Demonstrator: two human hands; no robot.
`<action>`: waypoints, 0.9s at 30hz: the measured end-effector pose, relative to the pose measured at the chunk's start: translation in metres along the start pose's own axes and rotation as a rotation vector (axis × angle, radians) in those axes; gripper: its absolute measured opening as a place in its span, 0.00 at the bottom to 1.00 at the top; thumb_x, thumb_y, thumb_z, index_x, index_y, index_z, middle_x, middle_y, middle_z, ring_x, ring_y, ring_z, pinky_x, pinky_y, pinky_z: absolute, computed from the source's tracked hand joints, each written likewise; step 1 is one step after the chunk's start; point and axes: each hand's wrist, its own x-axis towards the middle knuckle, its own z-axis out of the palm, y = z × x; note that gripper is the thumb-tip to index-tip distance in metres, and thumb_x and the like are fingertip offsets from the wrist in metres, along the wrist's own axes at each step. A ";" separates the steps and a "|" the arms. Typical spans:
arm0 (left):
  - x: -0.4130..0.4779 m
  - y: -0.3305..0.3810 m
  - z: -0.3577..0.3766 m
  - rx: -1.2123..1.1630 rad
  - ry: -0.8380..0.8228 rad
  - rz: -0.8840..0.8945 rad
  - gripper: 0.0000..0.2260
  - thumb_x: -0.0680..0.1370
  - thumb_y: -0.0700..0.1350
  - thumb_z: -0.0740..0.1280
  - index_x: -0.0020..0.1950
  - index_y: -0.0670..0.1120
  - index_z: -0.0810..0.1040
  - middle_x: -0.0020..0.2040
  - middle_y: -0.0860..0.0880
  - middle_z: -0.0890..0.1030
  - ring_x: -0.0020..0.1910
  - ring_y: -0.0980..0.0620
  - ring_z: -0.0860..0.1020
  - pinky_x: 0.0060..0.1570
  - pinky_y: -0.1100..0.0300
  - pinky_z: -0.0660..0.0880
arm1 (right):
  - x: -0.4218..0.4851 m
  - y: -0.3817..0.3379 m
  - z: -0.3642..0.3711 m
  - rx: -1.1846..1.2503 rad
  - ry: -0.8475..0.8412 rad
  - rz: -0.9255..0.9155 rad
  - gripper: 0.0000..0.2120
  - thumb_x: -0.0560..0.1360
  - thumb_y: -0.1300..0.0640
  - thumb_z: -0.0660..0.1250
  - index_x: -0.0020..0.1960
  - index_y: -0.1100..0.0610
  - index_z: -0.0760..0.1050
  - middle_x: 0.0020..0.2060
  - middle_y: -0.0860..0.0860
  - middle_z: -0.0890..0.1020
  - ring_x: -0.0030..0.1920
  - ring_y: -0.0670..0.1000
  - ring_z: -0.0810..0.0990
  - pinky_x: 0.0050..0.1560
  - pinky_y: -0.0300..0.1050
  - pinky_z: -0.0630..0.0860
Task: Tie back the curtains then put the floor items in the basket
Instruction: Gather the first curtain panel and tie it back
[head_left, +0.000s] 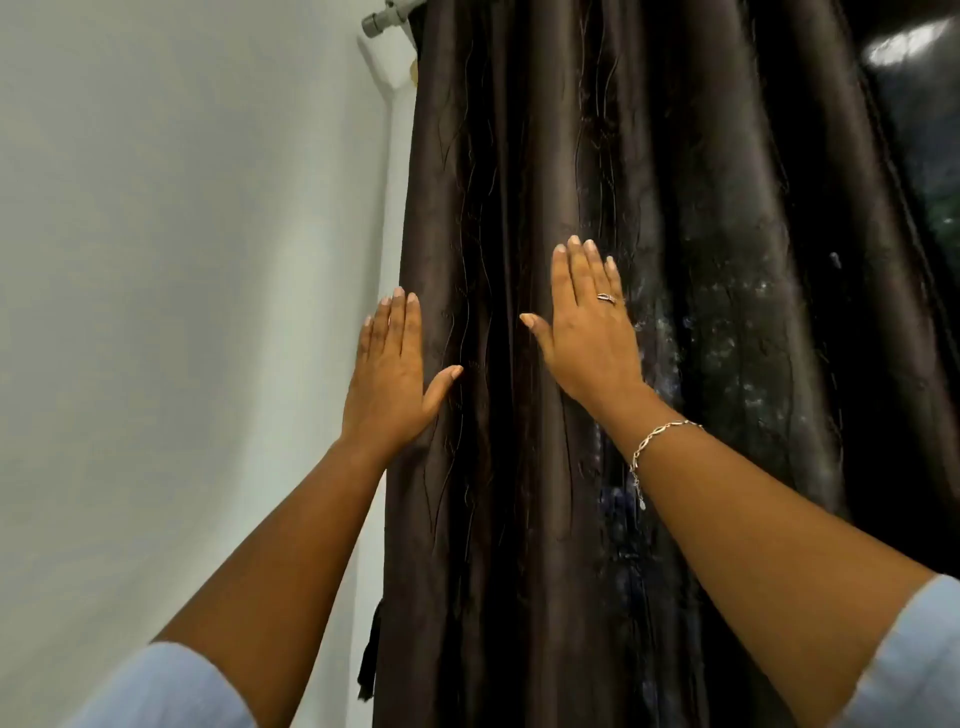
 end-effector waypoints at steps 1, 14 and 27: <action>0.001 -0.004 0.002 -0.008 0.015 -0.016 0.36 0.77 0.60 0.55 0.76 0.44 0.43 0.78 0.44 0.45 0.76 0.47 0.42 0.72 0.57 0.38 | 0.005 -0.005 0.005 -0.005 0.000 0.002 0.34 0.79 0.44 0.52 0.75 0.64 0.46 0.75 0.61 0.50 0.76 0.58 0.46 0.75 0.51 0.41; 0.039 -0.050 0.017 -0.511 0.010 -0.292 0.36 0.76 0.53 0.65 0.75 0.40 0.50 0.75 0.40 0.58 0.74 0.42 0.59 0.69 0.50 0.62 | 0.109 -0.126 0.042 0.372 -0.214 0.284 0.47 0.72 0.33 0.59 0.74 0.67 0.47 0.73 0.64 0.58 0.74 0.61 0.54 0.73 0.54 0.56; 0.035 0.008 0.036 -0.838 -0.044 -0.129 0.31 0.77 0.53 0.62 0.76 0.46 0.54 0.75 0.48 0.61 0.73 0.52 0.61 0.59 0.72 0.56 | 0.119 -0.047 0.042 0.290 -0.178 0.583 0.15 0.77 0.62 0.56 0.62 0.64 0.71 0.63 0.63 0.74 0.63 0.63 0.72 0.60 0.51 0.70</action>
